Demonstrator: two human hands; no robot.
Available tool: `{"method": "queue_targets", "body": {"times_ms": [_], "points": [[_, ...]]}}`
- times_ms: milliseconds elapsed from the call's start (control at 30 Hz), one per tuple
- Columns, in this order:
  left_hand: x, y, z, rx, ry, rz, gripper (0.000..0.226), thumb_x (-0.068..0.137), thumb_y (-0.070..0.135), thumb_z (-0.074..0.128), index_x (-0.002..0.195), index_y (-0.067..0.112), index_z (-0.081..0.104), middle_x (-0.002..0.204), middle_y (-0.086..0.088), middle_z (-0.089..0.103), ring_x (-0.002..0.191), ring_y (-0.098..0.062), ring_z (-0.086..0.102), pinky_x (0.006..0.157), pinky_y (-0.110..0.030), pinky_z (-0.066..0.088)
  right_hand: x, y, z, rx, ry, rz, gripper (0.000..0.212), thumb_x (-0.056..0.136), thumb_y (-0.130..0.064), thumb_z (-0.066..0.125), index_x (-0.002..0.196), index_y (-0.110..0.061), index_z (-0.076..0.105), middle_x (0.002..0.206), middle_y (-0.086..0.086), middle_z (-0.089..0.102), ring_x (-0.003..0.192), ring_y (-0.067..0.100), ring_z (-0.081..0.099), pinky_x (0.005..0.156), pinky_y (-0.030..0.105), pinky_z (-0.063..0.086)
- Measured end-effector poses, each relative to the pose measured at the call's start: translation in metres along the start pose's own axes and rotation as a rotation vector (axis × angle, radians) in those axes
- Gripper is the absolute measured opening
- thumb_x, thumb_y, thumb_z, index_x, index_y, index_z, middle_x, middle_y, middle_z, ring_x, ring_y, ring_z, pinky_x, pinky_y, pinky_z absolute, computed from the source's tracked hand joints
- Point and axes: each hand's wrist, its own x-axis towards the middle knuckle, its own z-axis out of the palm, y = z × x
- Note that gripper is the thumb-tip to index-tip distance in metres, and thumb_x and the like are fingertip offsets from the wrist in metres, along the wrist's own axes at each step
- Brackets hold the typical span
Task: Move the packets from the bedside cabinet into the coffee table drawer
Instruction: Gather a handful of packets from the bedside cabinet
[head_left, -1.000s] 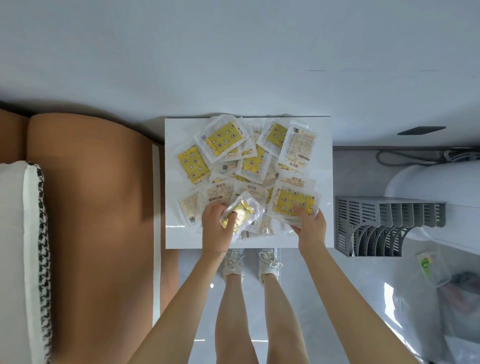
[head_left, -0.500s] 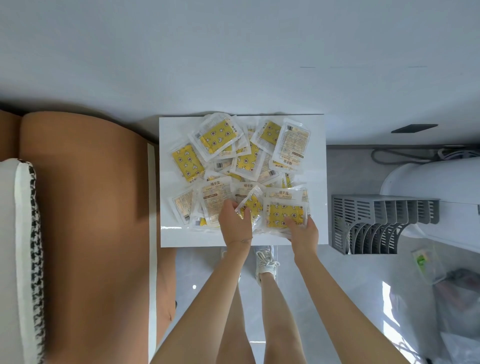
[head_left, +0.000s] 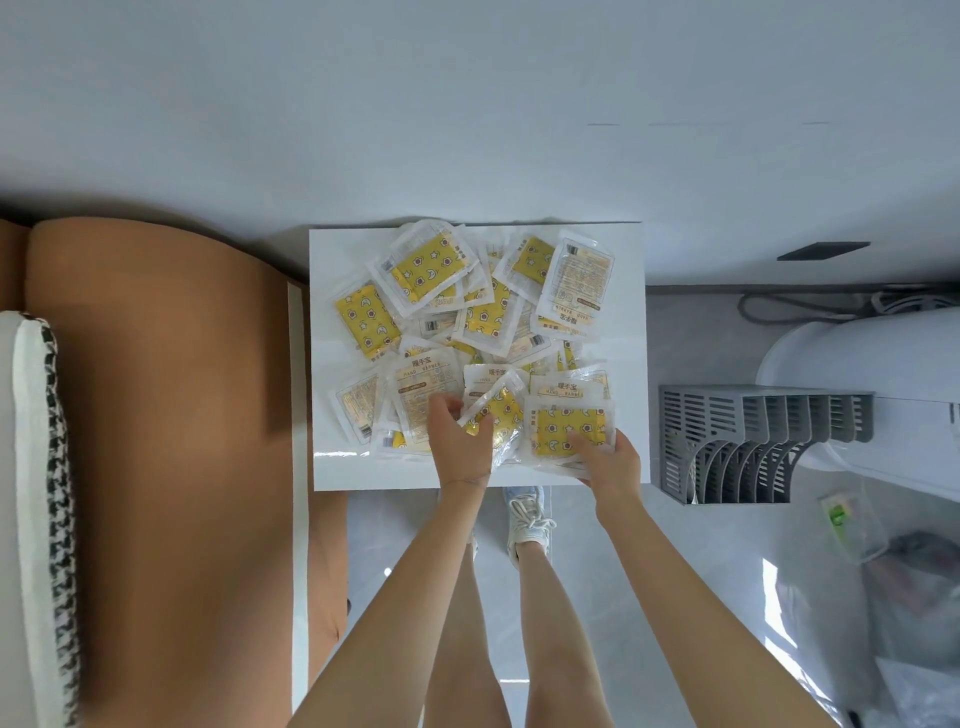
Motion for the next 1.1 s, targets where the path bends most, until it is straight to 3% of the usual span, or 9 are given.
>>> {"method": "queue_targets", "body": {"times_ms": [100, 233, 400, 467, 567, 733, 867, 1000, 1100], "points": [[0.0, 0.003, -0.006, -0.171, -0.092, -0.159, 0.053, 0.078, 0.004, 0.071, 0.123, 0.009, 0.044, 0.096, 0.008, 0.055, 0.093, -0.014, 0.055, 0.087, -0.03, 0.047, -0.003, -0.001, -0.007, 0.017, -0.005, -0.002, 0.018, 0.083, -0.012, 0.073, 0.096, -0.018, 0.062, 0.089, 0.0, 0.068, 0.085, 0.021, 0.065, 0.08, 0.036, 0.056], [0.001, -0.006, -0.016, -0.032, -0.21, -0.074, 0.013, 0.075, 0.01, 0.072, 0.078, 0.006, 0.06, 0.077, -0.006, 0.054, 0.075, -0.019, 0.047, 0.072, -0.03, 0.04, -0.014, -0.006, -0.016, 0.03, -0.047, -0.032, 0.017, 0.082, -0.01, 0.074, 0.093, -0.017, 0.063, 0.084, -0.003, 0.067, 0.076, 0.013, 0.065, 0.066, 0.026, 0.054], [-0.019, 0.005, -0.044, -0.144, -0.213, -0.099, 0.028, 0.082, -0.005, 0.063, 0.069, 0.015, 0.048, 0.069, 0.002, 0.048, 0.059, 0.006, 0.048, 0.059, -0.008, 0.039, -0.038, -0.019, -0.031, -0.026, -0.189, -0.146, 0.022, 0.08, -0.007, 0.074, 0.091, -0.022, 0.062, 0.087, -0.001, 0.071, 0.076, 0.015, 0.067, 0.064, 0.025, 0.052], [-0.029, 0.007, -0.061, -0.203, -0.196, -0.118, 0.02, 0.084, -0.004, 0.062, 0.077, 0.011, 0.051, 0.077, 0.001, 0.055, 0.067, 0.007, 0.054, 0.06, -0.006, 0.043, -0.051, -0.027, -0.035, -0.081, -0.242, -0.197, 0.03, 0.078, -0.009, 0.077, 0.099, -0.023, 0.061, 0.089, -0.002, 0.072, 0.076, 0.013, 0.069, 0.065, 0.026, 0.054], [-0.045, 0.01, -0.09, -0.314, -0.145, -0.142, 0.014, 0.085, 0.001, 0.064, 0.086, 0.012, 0.056, 0.086, 0.001, 0.061, 0.081, -0.009, 0.059, 0.068, -0.017, 0.05, -0.075, -0.039, -0.038, -0.189, -0.294, -0.29, 0.036, 0.076, -0.012, 0.079, 0.1, -0.029, 0.058, 0.088, -0.005, 0.072, 0.071, 0.008, 0.069, 0.064, 0.023, 0.056], [-0.09, 0.017, -0.141, -0.545, 0.012, -0.184, 0.017, 0.085, 0.0, 0.065, 0.097, 0.007, 0.056, 0.085, 0.0, 0.066, 0.063, -0.001, 0.067, 0.051, -0.015, 0.051, -0.116, -0.052, -0.035, -0.32, -0.386, -0.413, 0.033, 0.076, -0.018, 0.08, 0.097, -0.032, 0.059, 0.097, -0.002, 0.072, 0.088, 0.022, 0.069, 0.078, 0.036, 0.058], [-0.132, 0.009, -0.181, -0.709, 0.16, -0.199, 0.026, 0.084, -0.001, 0.065, 0.107, 0.008, 0.057, 0.094, -0.001, 0.069, 0.077, -0.01, 0.071, 0.056, -0.021, 0.054, -0.155, -0.057, -0.026, -0.401, -0.478, -0.456, 0.04, 0.076, -0.019, 0.08, 0.111, -0.024, 0.061, 0.101, -0.001, 0.071, 0.093, 0.024, 0.068, 0.084, 0.041, 0.056], [-0.174, -0.006, -0.221, -0.827, 0.295, -0.211, 0.031, 0.083, -0.003, 0.065, 0.109, 0.009, 0.054, 0.093, 0.003, 0.068, 0.072, -0.005, 0.07, 0.057, -0.022, 0.056, -0.202, -0.054, -0.009, -0.448, -0.581, -0.48, 0.039, 0.078, -0.011, 0.077, 0.112, -0.02, 0.061, 0.101, 0.002, 0.072, 0.091, 0.021, 0.07, 0.077, 0.03, 0.055], [-0.205, -0.032, -0.251, -0.92, 0.391, -0.252, 0.03, 0.084, 0.002, 0.066, 0.109, 0.012, 0.054, 0.098, 0.0, 0.068, 0.08, -0.012, 0.07, 0.069, -0.032, 0.058, -0.243, -0.04, 0.008, -0.482, -0.672, -0.486, 0.043, 0.079, -0.01, 0.076, 0.117, -0.018, 0.059, 0.104, 0.004, 0.072, 0.09, 0.021, 0.071, 0.072, 0.03, 0.055]]}}
